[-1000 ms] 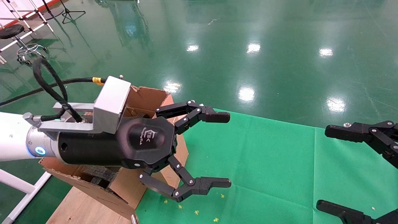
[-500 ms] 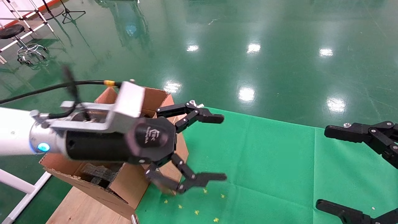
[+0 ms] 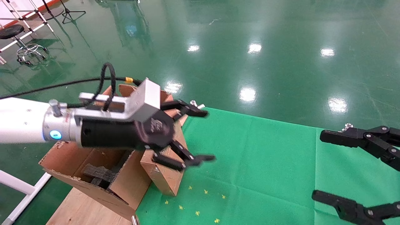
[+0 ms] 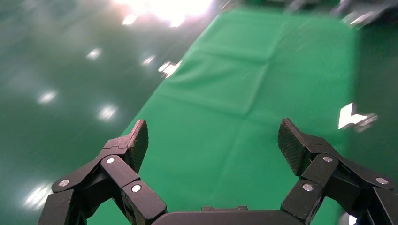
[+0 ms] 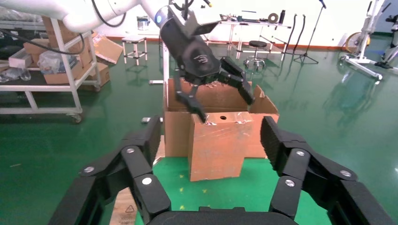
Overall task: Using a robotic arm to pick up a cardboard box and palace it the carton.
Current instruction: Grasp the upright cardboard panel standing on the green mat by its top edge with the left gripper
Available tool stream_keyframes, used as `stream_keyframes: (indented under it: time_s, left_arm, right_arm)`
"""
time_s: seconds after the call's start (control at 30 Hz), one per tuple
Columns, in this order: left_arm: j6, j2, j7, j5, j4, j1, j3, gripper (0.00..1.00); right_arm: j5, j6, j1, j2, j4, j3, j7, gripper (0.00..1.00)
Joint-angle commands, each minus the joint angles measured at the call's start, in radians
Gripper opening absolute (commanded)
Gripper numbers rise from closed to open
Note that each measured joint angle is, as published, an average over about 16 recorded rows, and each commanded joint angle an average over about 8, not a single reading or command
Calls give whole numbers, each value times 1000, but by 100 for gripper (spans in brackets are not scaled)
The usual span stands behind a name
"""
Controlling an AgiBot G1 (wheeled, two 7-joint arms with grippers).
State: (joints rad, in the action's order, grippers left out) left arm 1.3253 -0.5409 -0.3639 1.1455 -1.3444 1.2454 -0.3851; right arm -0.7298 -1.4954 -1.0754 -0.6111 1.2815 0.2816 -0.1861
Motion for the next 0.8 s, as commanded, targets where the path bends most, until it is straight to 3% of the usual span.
stream_keyframes:
  time_s: [0.03,0.2,0.43,0.8]
  left_arm:
    - [-20,13,6,30,3,9,2,100]
    - [-51,-8,-117,187,-9,111,-45,100]
    - [20,-74,-329,389,-5,261,-141,100]
    - [217,-167,-852,718,3,450,-296,100]
  right_arm:
    - [0,0,0,0,0,0,0,0]
    - [0,0,0,0,0,1,0,0]
    - [1,0,0,0,-1,1,1,0]
    - [1,0,-1,1,-1,2,1,0]
